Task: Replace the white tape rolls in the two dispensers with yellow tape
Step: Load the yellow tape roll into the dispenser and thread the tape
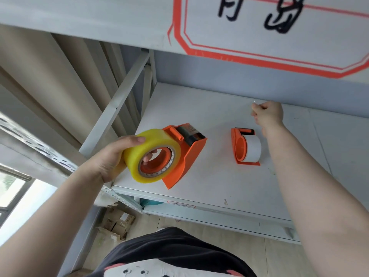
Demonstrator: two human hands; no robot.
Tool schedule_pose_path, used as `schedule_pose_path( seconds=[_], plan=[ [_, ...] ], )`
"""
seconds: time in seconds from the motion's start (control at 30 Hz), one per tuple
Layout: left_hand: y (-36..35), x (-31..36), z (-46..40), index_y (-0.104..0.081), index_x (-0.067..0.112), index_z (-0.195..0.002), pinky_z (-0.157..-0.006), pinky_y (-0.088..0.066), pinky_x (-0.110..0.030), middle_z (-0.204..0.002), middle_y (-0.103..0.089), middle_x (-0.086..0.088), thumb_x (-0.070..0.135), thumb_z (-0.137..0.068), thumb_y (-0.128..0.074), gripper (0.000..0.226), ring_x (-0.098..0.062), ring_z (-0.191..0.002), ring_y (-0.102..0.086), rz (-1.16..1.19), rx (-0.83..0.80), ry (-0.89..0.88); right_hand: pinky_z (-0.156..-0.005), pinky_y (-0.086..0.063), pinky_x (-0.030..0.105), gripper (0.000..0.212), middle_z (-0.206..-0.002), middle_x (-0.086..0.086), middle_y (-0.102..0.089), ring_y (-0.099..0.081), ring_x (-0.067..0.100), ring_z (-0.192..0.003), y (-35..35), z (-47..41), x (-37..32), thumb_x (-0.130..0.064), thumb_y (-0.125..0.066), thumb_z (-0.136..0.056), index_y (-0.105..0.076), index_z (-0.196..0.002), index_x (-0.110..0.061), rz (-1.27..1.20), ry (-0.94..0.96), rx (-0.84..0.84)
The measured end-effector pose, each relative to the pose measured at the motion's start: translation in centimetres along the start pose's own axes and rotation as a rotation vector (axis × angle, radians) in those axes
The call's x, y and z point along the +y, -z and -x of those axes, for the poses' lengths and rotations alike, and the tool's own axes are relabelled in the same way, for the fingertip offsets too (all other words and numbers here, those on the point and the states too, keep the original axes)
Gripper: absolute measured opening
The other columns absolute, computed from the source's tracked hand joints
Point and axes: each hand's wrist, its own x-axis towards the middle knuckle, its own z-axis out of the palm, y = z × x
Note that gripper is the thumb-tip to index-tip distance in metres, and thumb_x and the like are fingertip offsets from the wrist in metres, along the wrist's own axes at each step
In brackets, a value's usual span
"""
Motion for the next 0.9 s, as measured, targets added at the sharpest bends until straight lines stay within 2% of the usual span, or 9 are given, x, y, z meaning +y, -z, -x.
schedule_pose_path(
  seconds=[0.1, 0.23, 0.3, 0.4, 0.5, 0.6, 0.7, 0.8, 0.9],
  plan=[
    [0.1, 0.6, 0.1, -0.076, 0.014, -0.077, -0.061, -0.056, -0.026, -0.059, -0.065, -0.005, 0.054, -0.038, -0.083, 0.056, -0.015, -0.057, -0.061, 0.061, -0.028, -0.039, -0.053, -0.040, 0.024, 0.030, -0.062, 0.004, -0.057, -0.048, 0.011, -0.052, -0.5, 0.5, 0.2, -0.018, -0.057, -0.092, -0.057, -0.064, -0.009, -0.076, -0.032, -0.007],
    [0.3, 1.2, -0.1, -0.069, 0.009, -0.091, -0.062, -0.052, -0.028, -0.061, -0.063, -0.002, 0.045, -0.059, -0.079, 0.050, -0.012, -0.054, -0.056, 0.223, -0.018, -0.135, -0.063, -0.045, 0.033, 0.035, -0.059, 0.004, -0.056, -0.051, 0.016, -0.054, -1.5, 1.9, 0.4, -0.016, -0.056, -0.091, -0.053, -0.057, -0.012, -0.123, -0.035, 0.023],
    [0.1, 1.9, -0.2, -0.062, 0.009, -0.101, -0.064, -0.048, -0.027, -0.063, -0.061, 0.001, 0.035, -0.085, -0.056, 0.031, -0.010, -0.055, -0.052, 0.275, -0.018, -0.212, -0.061, -0.048, 0.033, 0.036, -0.058, 0.005, -0.057, -0.054, 0.019, -0.056, -2.4, 3.2, 0.4, -0.014, -0.056, -0.090, -0.052, -0.054, -0.014, -0.171, -0.028, 0.029],
    [-0.1, 3.3, -0.7, -0.059, 0.010, -0.104, -0.062, -0.045, -0.024, -0.068, -0.060, 0.002, 0.026, -0.096, -0.033, 0.032, -0.008, -0.056, -0.049, 0.364, -0.001, -0.286, -0.045, -0.042, 0.022, 0.023, -0.059, 0.009, -0.058, -0.053, 0.011, -0.043, -4.2, 5.5, 0.6, -0.008, -0.056, -0.088, -0.055, -0.066, -0.009, -0.246, -0.023, 0.040],
    [-0.9, 4.4, -1.4, -0.059, 0.008, -0.111, -0.063, -0.046, -0.023, -0.076, -0.061, -0.001, 0.026, -0.094, -0.039, 0.032, -0.009, -0.060, -0.052, 0.349, 0.050, -0.313, -0.036, -0.037, 0.015, 0.010, -0.060, 0.010, -0.055, -0.050, 0.000, -0.033, -6.2, 8.4, 1.5, 0.005, -0.054, -0.087, -0.053, -0.090, -0.004, -0.387, -0.084, -0.027],
    [-2.5, 4.7, -2.1, -0.058, 0.010, -0.118, -0.062, -0.049, -0.023, -0.078, -0.063, -0.001, 0.026, -0.094, -0.042, 0.033, -0.009, -0.061, -0.058, 0.268, 0.096, -0.280, -0.038, -0.038, 0.013, 0.016, -0.066, 0.010, -0.055, -0.053, 0.003, -0.038, -8.0, 11.4, 2.9, 0.007, -0.051, -0.087, -0.051, -0.088, -0.009, -0.445, -0.215, -0.122],
    [-4.5, 4.6, -2.8, -0.064, 0.013, -0.108, -0.061, -0.053, -0.022, -0.075, -0.071, 0.002, 0.026, -0.096, -0.043, 0.027, -0.009, -0.063, -0.067, 0.237, 0.130, -0.222, -0.038, -0.037, 0.013, 0.024, -0.072, 0.010, -0.058, -0.056, 0.009, -0.049, -9.3, 13.9, 3.7, 0.003, -0.049, -0.089, -0.051, -0.081, -0.019, -0.481, -0.407, -0.211],
    [-6.0, 4.1, -3.5, -0.068, 0.015, -0.105, -0.078, -0.056, -0.035, -0.093, -0.074, -0.006, 0.033, -0.088, -0.058, 0.027, -0.020, -0.080, -0.071, 0.226, 0.210, -0.158, -0.036, -0.035, 0.012, 0.027, -0.069, 0.009, -0.056, -0.052, 0.005, -0.041, -10.4, 16.1, 3.6, 0.007, -0.043, -0.089, -0.052, -0.082, -0.018, -0.578, -0.557, -0.321],
    [-7.4, 3.9, -4.1, -0.059, 0.009, -0.123, -0.089, -0.055, -0.047, -0.114, -0.070, -0.015, 0.038, -0.080, -0.067, 0.053, -0.032, -0.099, -0.069, 0.226, 0.318, -0.086, -0.038, -0.039, 0.009, 0.024, -0.081, 0.011, -0.058, -0.052, 0.003, -0.046, -10.8, 17.6, 3.0, 0.009, -0.041, -0.091, -0.059, -0.093, -0.006, -0.782, -0.690, -0.404]
  ],
)
